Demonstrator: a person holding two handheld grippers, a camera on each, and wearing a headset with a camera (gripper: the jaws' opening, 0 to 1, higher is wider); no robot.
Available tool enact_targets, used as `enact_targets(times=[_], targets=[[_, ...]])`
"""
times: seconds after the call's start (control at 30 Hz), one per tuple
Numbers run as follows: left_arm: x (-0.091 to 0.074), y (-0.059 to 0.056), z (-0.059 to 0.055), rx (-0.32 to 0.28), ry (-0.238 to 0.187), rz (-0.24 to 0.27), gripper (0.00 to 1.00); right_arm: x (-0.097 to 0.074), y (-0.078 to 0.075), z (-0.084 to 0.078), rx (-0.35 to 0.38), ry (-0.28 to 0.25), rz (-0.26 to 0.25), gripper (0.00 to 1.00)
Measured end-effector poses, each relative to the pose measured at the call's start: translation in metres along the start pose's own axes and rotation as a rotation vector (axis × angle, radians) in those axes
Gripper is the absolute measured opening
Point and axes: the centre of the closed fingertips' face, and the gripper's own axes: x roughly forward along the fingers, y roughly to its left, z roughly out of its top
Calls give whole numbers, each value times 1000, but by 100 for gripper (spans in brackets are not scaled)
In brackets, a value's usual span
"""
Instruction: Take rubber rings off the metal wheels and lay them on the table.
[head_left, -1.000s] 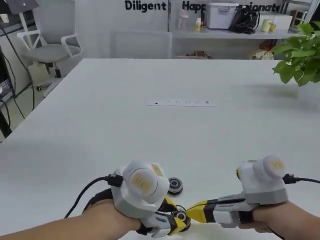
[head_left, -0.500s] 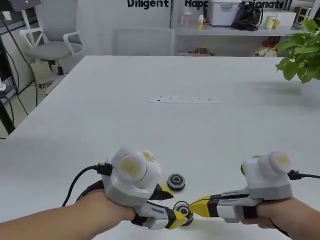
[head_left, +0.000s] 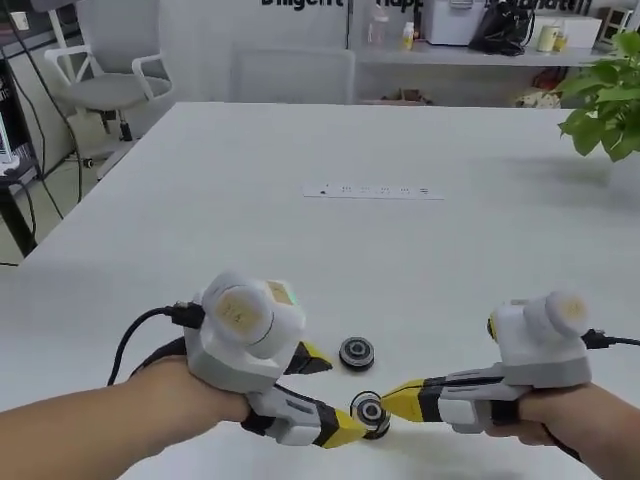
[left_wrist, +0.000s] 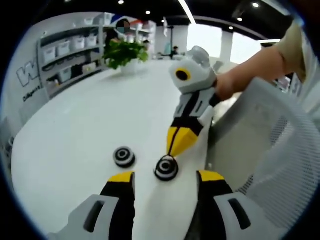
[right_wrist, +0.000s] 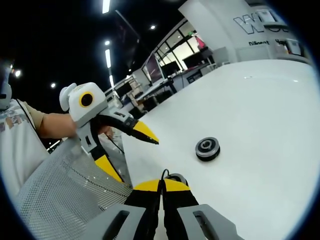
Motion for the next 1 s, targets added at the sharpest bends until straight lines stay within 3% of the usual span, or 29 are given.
enact_targets(times=[0.63, 1.0], targets=[[-30, 12, -2, -24, -41, 32, 58, 1, 7, 19, -18, -20, 16, 0], [-50, 26, -8, -55, -60, 81, 64, 14, 7, 38, -41, -16, 19, 0]])
